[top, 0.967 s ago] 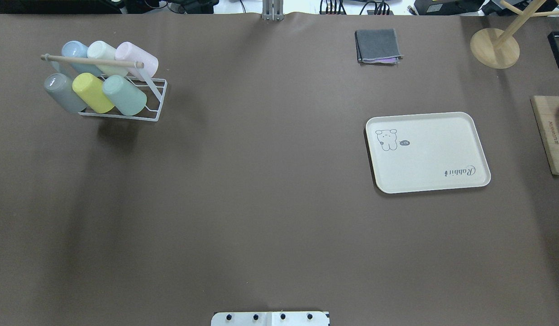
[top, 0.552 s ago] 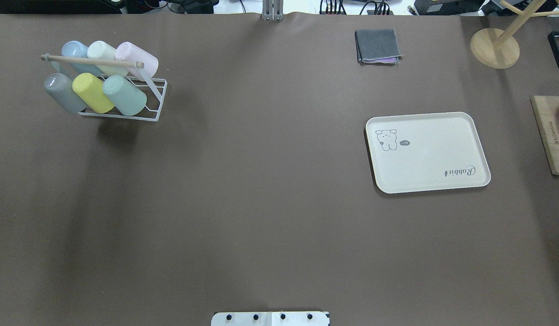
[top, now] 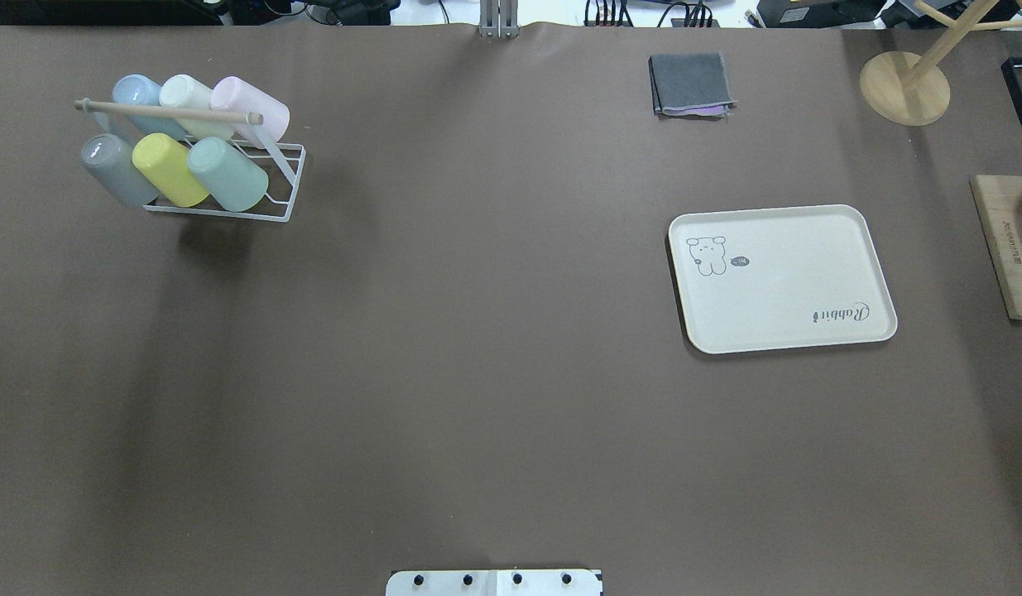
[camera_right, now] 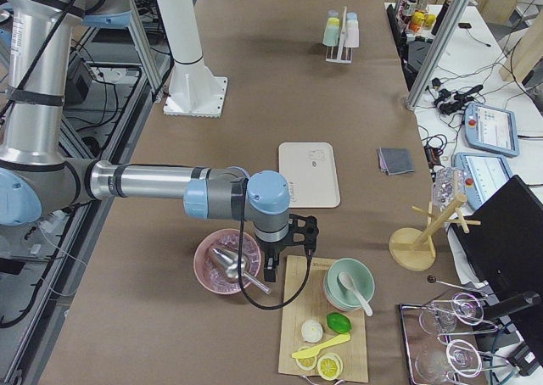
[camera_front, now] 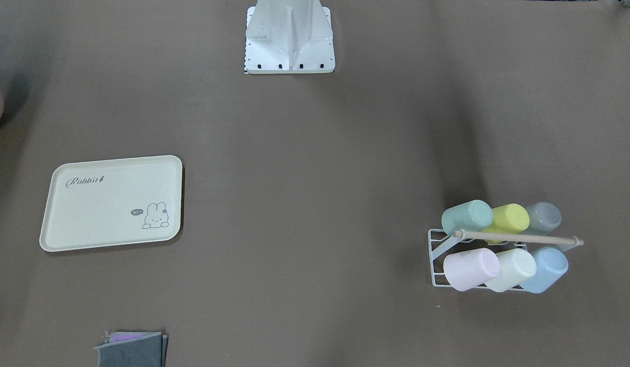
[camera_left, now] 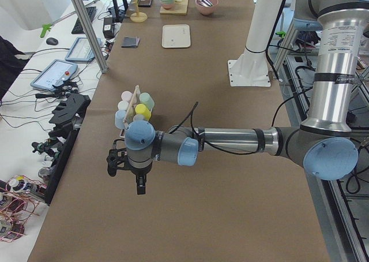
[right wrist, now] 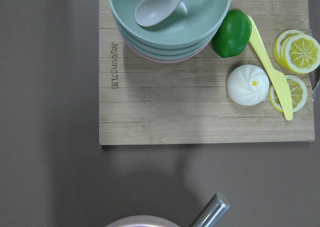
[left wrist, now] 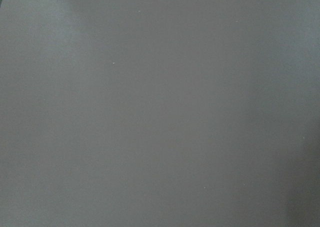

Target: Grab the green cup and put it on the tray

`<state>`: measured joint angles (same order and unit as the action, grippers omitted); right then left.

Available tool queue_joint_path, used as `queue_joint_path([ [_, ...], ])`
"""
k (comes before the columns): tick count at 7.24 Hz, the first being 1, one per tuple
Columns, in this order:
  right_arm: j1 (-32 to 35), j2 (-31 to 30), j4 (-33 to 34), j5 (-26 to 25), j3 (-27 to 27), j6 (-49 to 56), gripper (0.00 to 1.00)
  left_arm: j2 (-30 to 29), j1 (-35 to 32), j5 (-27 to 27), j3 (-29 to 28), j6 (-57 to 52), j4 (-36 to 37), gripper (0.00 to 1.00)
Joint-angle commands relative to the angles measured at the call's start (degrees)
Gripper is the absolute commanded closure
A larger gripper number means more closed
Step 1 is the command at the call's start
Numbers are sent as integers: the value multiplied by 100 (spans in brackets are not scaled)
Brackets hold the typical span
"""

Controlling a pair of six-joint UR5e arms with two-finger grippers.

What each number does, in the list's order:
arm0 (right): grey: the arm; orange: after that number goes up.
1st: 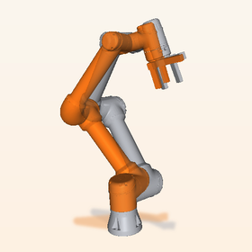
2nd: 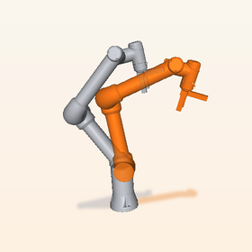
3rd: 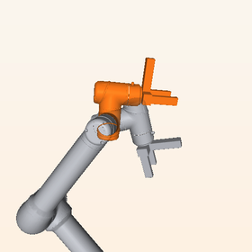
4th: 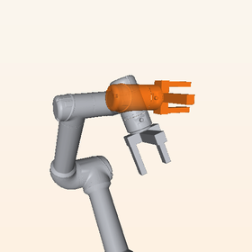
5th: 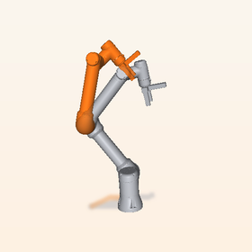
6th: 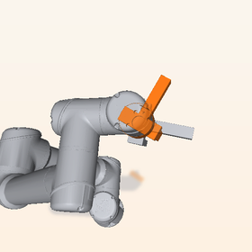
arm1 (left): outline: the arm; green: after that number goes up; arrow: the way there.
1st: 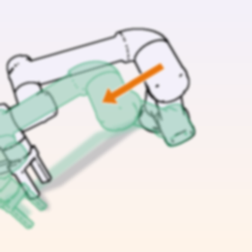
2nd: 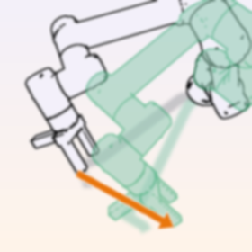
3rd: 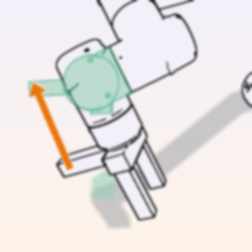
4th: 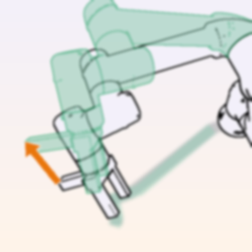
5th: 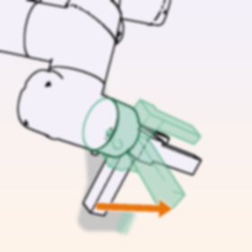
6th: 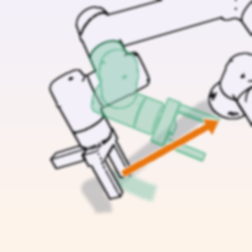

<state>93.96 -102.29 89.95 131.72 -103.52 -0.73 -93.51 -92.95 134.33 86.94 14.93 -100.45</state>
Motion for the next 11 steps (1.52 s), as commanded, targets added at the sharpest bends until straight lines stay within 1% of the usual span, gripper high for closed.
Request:
queue_joint_path([
  [1,0,7,-48,125,16,-41,2,0,5,-3,-28,1,0,1],
  [2,-26,7,-48,204,-2,-111,3,0,5,-3,-45,-7,0,1],
  [3,-148,16,-74,283,-63,-416,2,0,5,-12,-45,1,8,1],
  [4,-376,16,-344,319,-89,-828,2,0,5,-12,-54,1,8,1],
  [5,-682,16,-808,337,-72,-1424,1,0,5,-12,-63,1,8,1],
  [7,-1569,34,-1696,276,50,-2593,1,0,5,-12,-37,19,17,1],
  [9,-2063,672,-2382,293,760,-3342,1,0,5,-3,42,63,26,1],
  [10,-2422,1041,-2777,241,1128,-3850,1,-9,5,-12,225,176,235,1],
  [11,-2756,1532,-3094,75,1550,-4273,1,-53,136,-12,688,656,620,1],
])
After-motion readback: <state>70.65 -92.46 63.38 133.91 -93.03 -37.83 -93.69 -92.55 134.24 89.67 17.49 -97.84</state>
